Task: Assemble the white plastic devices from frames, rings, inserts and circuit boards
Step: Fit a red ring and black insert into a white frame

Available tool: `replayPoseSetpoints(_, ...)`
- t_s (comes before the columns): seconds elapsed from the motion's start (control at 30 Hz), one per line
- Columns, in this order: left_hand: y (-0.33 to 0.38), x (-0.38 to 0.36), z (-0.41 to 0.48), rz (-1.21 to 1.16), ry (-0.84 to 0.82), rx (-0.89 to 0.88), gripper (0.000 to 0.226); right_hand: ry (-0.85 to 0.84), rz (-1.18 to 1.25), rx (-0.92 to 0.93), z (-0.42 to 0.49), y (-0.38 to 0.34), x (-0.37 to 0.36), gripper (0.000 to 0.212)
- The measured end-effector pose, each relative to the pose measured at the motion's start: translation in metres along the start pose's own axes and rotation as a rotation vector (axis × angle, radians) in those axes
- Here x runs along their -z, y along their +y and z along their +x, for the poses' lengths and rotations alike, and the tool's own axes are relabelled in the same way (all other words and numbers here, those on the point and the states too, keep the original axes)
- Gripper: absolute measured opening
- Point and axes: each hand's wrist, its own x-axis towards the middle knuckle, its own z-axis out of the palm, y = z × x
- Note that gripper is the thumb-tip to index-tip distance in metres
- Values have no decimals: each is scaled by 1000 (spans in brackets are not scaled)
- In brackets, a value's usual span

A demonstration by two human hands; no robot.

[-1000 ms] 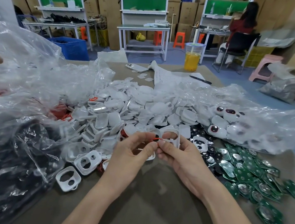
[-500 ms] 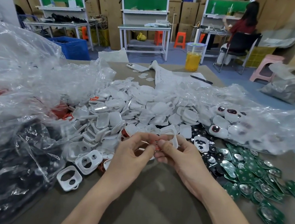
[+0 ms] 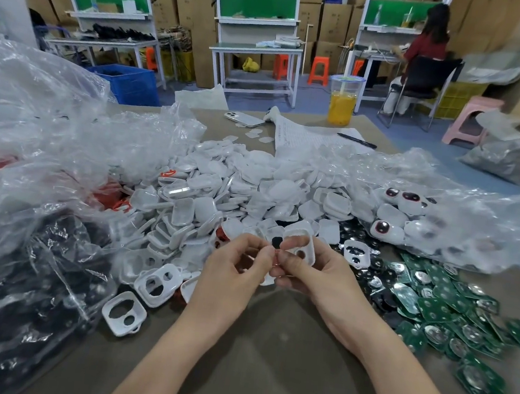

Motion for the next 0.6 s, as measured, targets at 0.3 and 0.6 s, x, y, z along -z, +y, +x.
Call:
replayPoseSetpoints(0.3, -10, -4, -2, 234, 88, -101, 8, -6, -111, 29, -2, -2, -3, 6)
replayPoseSetpoints(0.6, -6, -2, -1, 116, 193, -123, 17, 44, -47, 32, -1, -4, -5, 4)
